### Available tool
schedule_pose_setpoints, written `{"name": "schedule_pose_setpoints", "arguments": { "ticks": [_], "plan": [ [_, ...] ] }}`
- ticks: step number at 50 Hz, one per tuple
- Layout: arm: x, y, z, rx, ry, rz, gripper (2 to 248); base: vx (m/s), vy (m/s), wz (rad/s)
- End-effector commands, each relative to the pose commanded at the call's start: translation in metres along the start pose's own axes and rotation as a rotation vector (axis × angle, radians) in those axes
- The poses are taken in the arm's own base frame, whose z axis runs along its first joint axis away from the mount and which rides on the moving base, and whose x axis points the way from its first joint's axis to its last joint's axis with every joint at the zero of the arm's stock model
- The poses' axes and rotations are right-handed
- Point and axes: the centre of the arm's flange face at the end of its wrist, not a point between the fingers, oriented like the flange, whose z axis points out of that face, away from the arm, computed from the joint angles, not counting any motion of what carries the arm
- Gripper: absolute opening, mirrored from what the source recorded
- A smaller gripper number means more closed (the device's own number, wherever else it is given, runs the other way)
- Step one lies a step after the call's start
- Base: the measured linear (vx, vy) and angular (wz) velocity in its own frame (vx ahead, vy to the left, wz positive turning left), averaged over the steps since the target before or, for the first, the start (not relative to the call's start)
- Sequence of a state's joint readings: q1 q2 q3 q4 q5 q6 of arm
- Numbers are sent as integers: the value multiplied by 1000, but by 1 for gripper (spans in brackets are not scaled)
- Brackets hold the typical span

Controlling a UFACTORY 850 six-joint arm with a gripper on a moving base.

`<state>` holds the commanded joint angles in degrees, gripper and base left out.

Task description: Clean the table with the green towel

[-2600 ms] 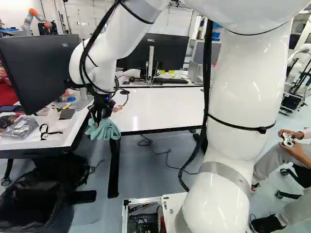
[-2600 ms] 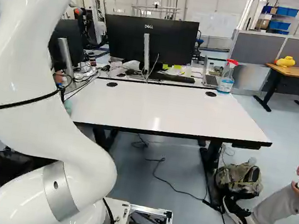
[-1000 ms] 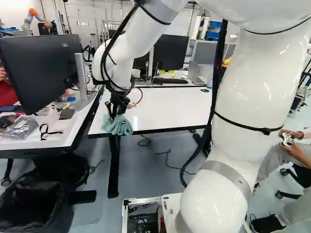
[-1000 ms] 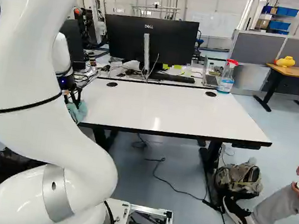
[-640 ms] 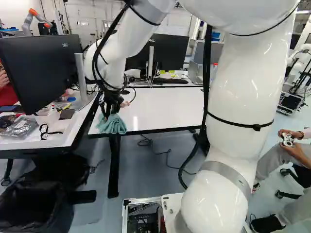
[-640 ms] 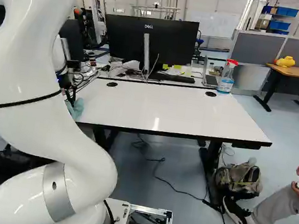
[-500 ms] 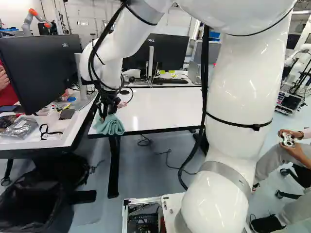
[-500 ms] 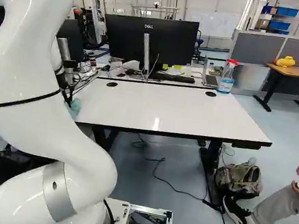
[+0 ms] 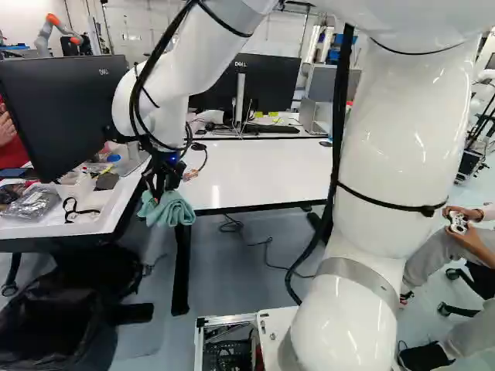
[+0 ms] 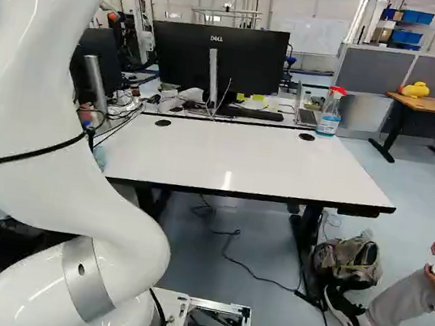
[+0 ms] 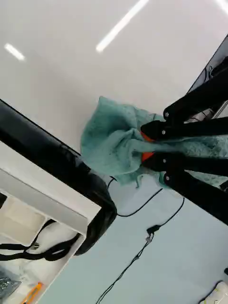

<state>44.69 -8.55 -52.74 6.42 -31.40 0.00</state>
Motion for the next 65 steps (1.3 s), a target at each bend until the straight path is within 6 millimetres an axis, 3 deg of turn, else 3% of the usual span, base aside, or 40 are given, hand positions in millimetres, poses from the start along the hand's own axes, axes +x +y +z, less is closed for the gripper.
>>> {"name": "schedule_pose_setpoints", "arguments": {
  "ticks": [13, 27, 36, 65],
  "plan": [
    [-20, 13, -5, -6, -5, 25, 42, 0, 0, 0],
    [-22, 14, -9, -6, 2, 26, 42, 0, 0, 0],
    [-27, 21, -22, -8, 26, 41, 42, 0, 0, 0],
    [-55, 73, -71, -37, 126, 160, 42, 0, 0, 0]
  ]
}}
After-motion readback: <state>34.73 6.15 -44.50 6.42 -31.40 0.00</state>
